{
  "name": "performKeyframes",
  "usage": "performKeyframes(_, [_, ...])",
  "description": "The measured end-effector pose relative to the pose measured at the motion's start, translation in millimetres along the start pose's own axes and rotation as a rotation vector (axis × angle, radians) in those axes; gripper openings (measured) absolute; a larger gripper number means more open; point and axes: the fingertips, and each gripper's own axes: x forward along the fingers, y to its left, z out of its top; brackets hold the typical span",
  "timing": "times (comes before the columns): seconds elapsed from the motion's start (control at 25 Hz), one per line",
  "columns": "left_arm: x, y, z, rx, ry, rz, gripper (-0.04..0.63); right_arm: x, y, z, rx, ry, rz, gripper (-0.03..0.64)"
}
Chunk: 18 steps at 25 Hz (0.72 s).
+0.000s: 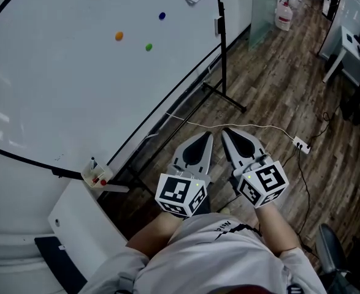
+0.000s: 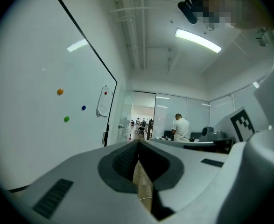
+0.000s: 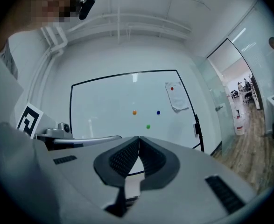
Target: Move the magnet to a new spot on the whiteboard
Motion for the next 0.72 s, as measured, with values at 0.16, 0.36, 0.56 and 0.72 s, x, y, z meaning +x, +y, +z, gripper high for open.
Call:
performKeyframes(0.16, [28,27,10,-0.001,-0.012,-0.019,0.012,35,-15,7,-0.015,0.007,-0.012,0.014])
performKeyframes(0.36, [65,67,25,0.013,-0.016,-0.051,0.012,85,-32,18,-0.034,0.003,-0.033,0.014])
performKeyframes(0.56, [98,105,38,0.037,-0.019,-0.094,0.012,135,-51,30,-0.048,-0.022,-0.066,0.015])
performKeyframes(0.72, [118,132,48,0.055,-0.021,-0.123,0.012,169,-62,37,-0.063,-0.034,-0.090,0.015])
